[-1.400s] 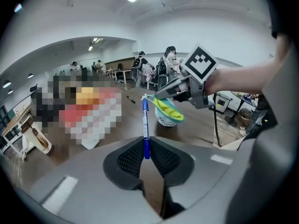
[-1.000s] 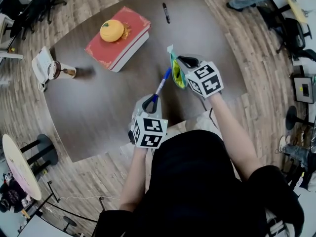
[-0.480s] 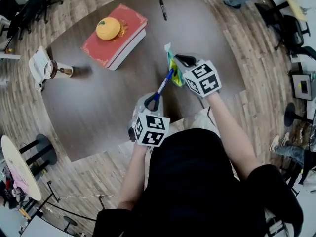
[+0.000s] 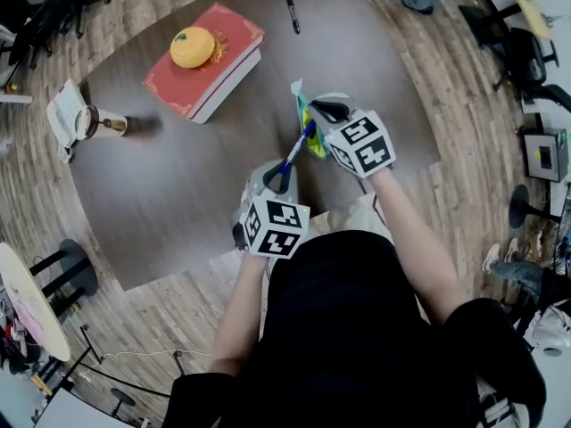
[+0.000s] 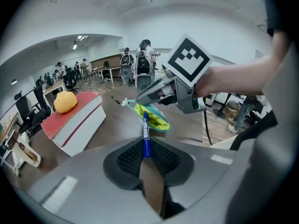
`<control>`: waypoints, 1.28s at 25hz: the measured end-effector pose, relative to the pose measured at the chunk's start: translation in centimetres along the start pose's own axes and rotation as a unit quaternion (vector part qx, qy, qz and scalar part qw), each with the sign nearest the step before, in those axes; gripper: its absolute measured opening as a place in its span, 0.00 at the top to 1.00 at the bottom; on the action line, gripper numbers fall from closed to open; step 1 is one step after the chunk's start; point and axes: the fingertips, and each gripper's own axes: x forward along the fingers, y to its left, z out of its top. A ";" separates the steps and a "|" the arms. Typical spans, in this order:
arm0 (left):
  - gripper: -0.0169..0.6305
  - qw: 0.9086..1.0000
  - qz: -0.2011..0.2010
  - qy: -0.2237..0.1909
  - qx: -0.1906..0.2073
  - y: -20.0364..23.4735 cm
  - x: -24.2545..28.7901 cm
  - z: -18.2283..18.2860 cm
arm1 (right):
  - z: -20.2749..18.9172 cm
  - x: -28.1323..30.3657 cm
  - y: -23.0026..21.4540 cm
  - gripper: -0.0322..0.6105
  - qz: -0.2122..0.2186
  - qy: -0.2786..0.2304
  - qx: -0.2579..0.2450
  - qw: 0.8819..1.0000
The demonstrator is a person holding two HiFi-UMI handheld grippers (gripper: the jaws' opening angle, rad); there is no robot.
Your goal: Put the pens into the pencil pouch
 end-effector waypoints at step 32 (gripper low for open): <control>0.92 0.999 -0.034 0.008 0.018 -1.2 5.7 3.0 | -0.2 -0.5 -0.2 0.91 0.020 0.009 0.007 1.000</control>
